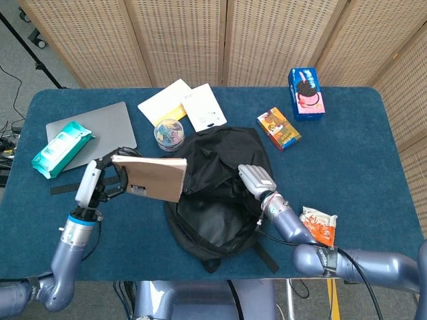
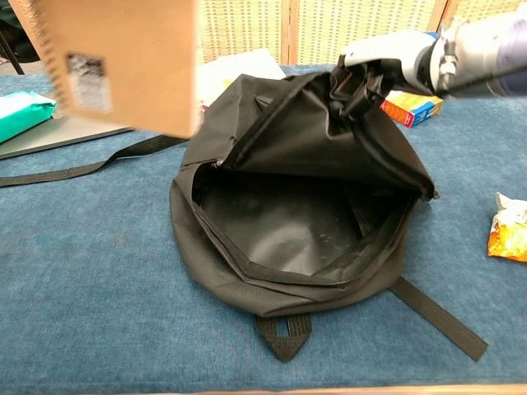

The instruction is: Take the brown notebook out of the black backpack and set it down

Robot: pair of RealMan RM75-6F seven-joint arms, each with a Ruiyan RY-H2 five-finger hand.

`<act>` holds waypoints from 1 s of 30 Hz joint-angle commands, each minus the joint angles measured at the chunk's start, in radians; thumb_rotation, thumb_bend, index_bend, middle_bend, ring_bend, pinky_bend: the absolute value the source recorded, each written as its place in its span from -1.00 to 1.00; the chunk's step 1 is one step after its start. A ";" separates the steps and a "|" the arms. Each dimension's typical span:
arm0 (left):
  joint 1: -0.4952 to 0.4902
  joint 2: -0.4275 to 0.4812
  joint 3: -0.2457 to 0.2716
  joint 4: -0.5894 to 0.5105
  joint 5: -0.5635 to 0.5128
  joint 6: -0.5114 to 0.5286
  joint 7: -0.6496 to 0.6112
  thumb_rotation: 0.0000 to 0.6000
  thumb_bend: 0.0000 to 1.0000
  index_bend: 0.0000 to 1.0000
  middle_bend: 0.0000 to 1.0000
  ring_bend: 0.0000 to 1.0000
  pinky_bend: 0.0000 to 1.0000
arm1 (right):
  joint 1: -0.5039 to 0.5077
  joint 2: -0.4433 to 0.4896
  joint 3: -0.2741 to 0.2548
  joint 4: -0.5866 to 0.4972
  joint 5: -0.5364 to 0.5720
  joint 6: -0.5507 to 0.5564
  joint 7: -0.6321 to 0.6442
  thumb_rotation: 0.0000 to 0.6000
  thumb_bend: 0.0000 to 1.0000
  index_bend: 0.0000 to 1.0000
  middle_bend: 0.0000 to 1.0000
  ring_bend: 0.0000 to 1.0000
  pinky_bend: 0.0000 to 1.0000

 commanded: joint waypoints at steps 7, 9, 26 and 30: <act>0.098 -0.004 -0.086 0.105 -0.362 -0.217 -0.064 1.00 0.41 0.66 -0.11 0.04 0.12 | -0.078 -0.031 -0.108 -0.057 -0.241 0.038 -0.005 1.00 0.45 0.37 0.34 0.44 0.42; 0.103 -0.031 -0.100 0.145 -0.374 -0.226 -0.068 1.00 0.40 0.62 -0.16 0.05 0.12 | -0.090 -0.029 -0.127 -0.064 -0.286 0.040 -0.011 1.00 0.45 0.37 0.34 0.44 0.42; 0.118 0.000 -0.095 0.257 -0.210 -0.266 0.148 1.00 -0.30 -1.00 -1.00 -1.00 -0.66 | -0.230 0.345 -0.377 -0.333 -0.769 0.048 -0.108 1.00 -1.00 -0.79 -1.00 -1.00 -0.90; 0.145 0.050 -0.097 0.208 -0.163 -0.202 0.217 1.00 -0.33 -1.00 -1.00 -1.00 -0.74 | -0.309 0.421 -0.414 -0.311 -0.967 0.166 -0.119 1.00 -1.00 -0.80 -1.00 -1.00 -0.92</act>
